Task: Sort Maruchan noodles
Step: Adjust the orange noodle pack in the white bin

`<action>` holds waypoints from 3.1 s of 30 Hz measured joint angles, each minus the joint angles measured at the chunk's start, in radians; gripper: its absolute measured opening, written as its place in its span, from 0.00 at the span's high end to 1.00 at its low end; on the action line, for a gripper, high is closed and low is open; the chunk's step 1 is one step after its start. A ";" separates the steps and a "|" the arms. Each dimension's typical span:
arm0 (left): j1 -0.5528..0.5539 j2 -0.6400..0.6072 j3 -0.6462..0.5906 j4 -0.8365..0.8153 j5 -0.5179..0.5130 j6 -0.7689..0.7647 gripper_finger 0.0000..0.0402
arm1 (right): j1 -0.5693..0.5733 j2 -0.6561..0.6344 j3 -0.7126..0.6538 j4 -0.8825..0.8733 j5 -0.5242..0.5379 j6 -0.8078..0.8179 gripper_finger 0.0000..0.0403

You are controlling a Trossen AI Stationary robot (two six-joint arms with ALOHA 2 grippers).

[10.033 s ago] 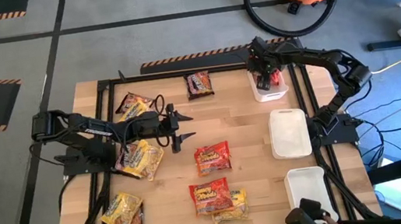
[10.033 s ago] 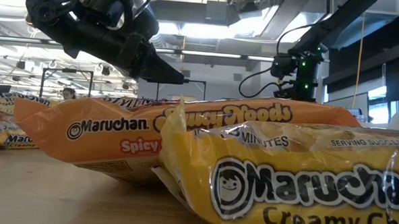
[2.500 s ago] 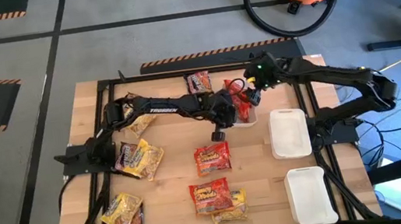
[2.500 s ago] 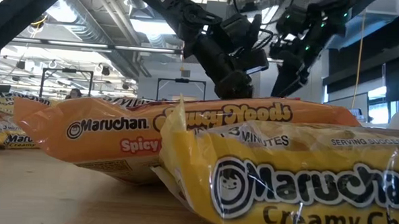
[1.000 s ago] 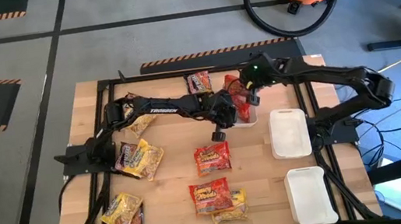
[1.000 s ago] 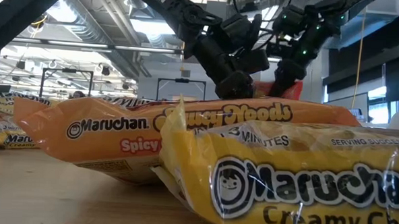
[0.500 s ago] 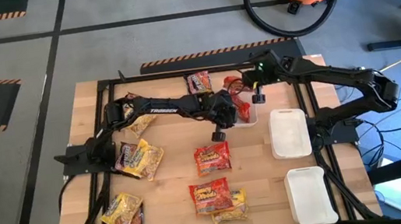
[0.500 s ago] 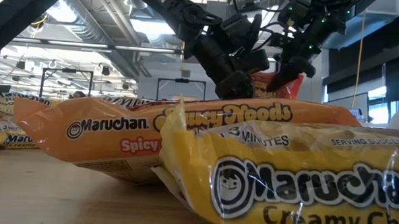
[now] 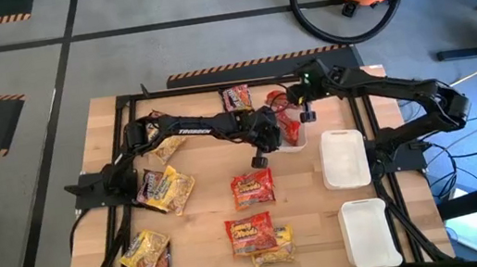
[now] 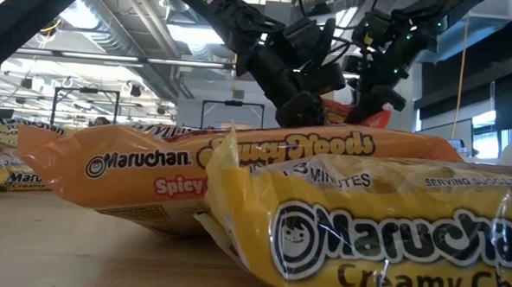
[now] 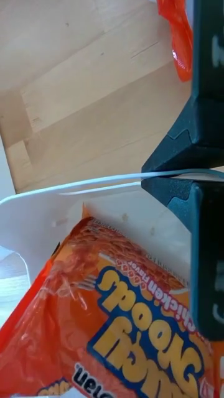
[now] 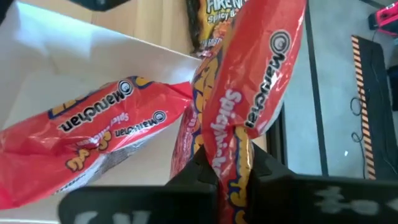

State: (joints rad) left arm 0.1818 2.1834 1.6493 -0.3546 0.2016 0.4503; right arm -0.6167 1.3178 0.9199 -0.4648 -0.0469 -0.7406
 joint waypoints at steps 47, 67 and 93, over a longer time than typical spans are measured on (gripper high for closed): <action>0.006 0.000 0.000 0.005 0.022 -0.021 0.98 | -0.008 0.189 0.073 -0.070 0.007 -0.030 0.99; 0.006 0.000 0.000 0.002 0.028 -0.021 0.98 | -0.012 0.247 0.110 -0.096 0.046 0.063 0.60; 0.005 0.000 0.000 0.008 0.026 -0.032 0.98 | 0.005 0.175 0.255 -0.472 -0.210 0.672 0.42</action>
State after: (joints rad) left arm 0.1867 2.1834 1.6489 -0.3469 0.2272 0.4187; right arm -0.6117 1.4933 1.1753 -0.9367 -0.2571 -0.0686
